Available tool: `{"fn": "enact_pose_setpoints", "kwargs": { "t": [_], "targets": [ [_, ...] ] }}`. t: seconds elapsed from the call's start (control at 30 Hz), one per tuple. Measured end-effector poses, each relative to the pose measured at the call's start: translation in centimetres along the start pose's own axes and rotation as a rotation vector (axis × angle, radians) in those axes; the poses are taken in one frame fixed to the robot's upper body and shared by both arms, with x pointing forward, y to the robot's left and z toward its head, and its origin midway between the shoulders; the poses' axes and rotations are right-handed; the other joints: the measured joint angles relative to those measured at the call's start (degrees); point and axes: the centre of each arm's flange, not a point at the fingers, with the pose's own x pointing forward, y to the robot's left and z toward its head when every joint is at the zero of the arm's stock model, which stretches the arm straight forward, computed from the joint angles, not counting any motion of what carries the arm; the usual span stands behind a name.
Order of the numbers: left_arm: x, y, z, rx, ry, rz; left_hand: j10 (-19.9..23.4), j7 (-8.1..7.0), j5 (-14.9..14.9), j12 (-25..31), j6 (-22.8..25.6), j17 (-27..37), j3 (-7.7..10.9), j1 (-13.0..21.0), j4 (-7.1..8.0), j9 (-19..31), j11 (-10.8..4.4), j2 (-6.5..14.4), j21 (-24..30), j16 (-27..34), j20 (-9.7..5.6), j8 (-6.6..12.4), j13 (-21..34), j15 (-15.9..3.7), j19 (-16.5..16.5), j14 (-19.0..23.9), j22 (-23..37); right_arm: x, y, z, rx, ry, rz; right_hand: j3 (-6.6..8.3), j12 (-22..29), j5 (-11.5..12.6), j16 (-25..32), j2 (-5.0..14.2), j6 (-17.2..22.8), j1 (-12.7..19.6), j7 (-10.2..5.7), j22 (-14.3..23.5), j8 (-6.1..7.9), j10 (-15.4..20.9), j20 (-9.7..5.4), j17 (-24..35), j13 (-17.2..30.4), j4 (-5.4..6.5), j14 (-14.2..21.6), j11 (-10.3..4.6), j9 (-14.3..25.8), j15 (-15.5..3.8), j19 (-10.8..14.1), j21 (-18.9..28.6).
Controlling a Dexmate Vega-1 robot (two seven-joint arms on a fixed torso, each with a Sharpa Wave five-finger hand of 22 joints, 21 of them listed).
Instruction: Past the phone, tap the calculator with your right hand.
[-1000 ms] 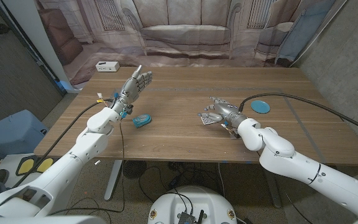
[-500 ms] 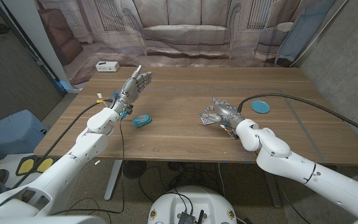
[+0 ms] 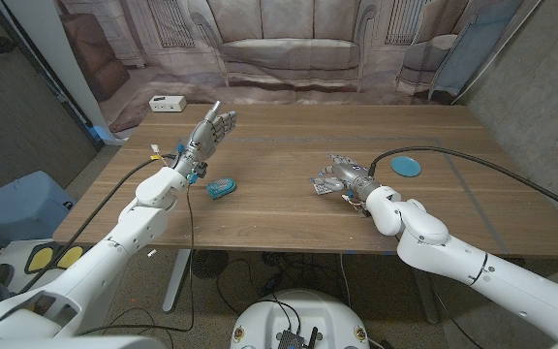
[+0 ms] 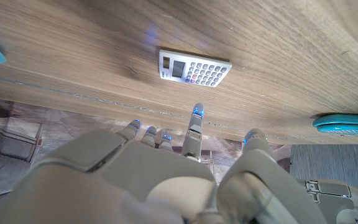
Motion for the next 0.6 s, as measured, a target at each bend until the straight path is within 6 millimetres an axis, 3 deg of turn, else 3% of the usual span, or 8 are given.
{"fn": "enact_pose_setpoints", "kwargs": {
  "t": [0.6],
  "targets": [
    [0.02,0.29,0.08,0.002,-0.003,0.001,0.0,0.0,0.0,0.0,0.0,0.0,0.0,0.0,0.0,0.0,0.0,0.0,0.0,0.0,0.0,0.0,0.0,0.0,0.0,0.0,0.0,0.44,0.51,-0.43,0.006,0.027,0.018,0.2,0.4,0.0,0.4,0.0,1.7,0.0,-0.17,0.0,0.11,-0.1,0.0,0.0,0.0,0.18,0.0,-0.52,0.0,0.0,0.0,0.4]
  ]
}}
